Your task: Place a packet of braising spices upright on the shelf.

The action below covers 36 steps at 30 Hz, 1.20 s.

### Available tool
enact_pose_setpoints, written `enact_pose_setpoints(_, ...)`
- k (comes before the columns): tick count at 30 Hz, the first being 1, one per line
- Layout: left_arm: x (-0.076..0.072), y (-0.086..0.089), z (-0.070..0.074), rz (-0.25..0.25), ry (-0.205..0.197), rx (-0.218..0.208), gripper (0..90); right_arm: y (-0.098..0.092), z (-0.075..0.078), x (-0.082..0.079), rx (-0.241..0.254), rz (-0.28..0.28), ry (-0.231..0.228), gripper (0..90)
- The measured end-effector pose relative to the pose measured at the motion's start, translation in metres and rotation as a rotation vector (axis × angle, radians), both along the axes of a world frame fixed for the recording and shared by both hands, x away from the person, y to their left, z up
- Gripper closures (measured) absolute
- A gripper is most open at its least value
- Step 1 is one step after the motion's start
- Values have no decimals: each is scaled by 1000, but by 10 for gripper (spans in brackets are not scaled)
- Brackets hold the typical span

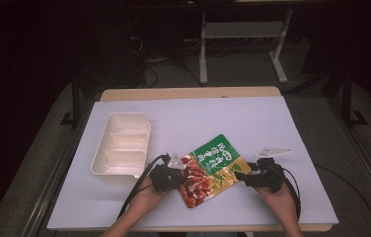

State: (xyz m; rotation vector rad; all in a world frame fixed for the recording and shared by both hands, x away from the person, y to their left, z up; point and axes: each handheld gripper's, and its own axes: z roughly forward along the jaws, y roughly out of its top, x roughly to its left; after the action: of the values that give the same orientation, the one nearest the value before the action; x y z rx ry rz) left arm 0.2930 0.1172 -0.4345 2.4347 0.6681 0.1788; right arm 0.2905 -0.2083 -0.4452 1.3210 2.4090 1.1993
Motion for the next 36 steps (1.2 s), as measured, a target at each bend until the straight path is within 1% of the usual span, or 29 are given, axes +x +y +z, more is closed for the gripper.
enact_pose_setpoints(1,0,0,0,1,0,-1,900,0,2,-1,14,0,0,426)
enact_pose_setpoints(3,0,0,0,0,0,-1,900,0,4,-3,40,12,-7,474)
enact_pose_setpoints(5,0,0,0,1,-1,0,900,0,5,-5,74,27,-9,504)
enact_pose_setpoints(7,-1,-1,0,4,-4,-1,900,2,6,-6,90,22,13,527)
enact_pose_setpoints(10,-1,-1,0,2,-5,0,900,1,4,-6,108,28,13,582)
enact_pose_setpoints(11,-1,-1,0,2,-5,0,900,0,4,-5,123,24,24,604)
enact_pose_setpoints(12,-1,-1,0,2,-6,0,900,-1,1,-3,142,23,44,627)
enact_pose_setpoints(13,-1,-1,0,2,-7,0,900,-1,1,-3,142,23,44,627)
enact_pose_setpoints(15,-1,-1,0,2,-9,1,900,1,-2,-2,146,24,67,649)
enact_pose_setpoints(16,-1,-1,0,2,-10,1,900,4,-5,1,146,36,89,645)
enact_pose_setpoints(17,-1,-1,0,2,-10,1,900,4,-5,1,146,36,89,645)
enact_pose_setpoints(18,-1,-1,0,2,-10,1,900,8,-7,2,151,58,108,647)
enact_pose_setpoints(19,-1,-1,0,0,-10,2,900,8,-7,2,151,58,108,647)
enact_pose_setpoints(20,-1,-1,0,0,-10,1,900,14,-9,4,138,66,120,647)
enact_pose_setpoints(25,-1,-1,-1,0,-11,0,900,22,-8,7,124,64,108,664)
enact_pose_setpoints(27,-1,-1,0,-2,-15,3,900,27,-8,9,122,52,114,699)
enact_pose_setpoints(29,-1,-1,0,-5,-21,7,900,32,-9,11,116,53,105,709)
enact_pose_setpoints(30,-1,-2,0,-4,-22,8,900,35,-9,12,112,53,109,727)
enact_pose_setpoints(32,-1,-2,0,-3,-23,6,900,40,-10,12,79,54,99,748)
enact_pose_setpoints(33,-1,-2,0,-4,-23,7,900,41,-10,13,89,54,102,761)
enact_pose_setpoints(36,-1,-1,-1,-3,-19,-1,900,40,-9,13,80,56,98,819)
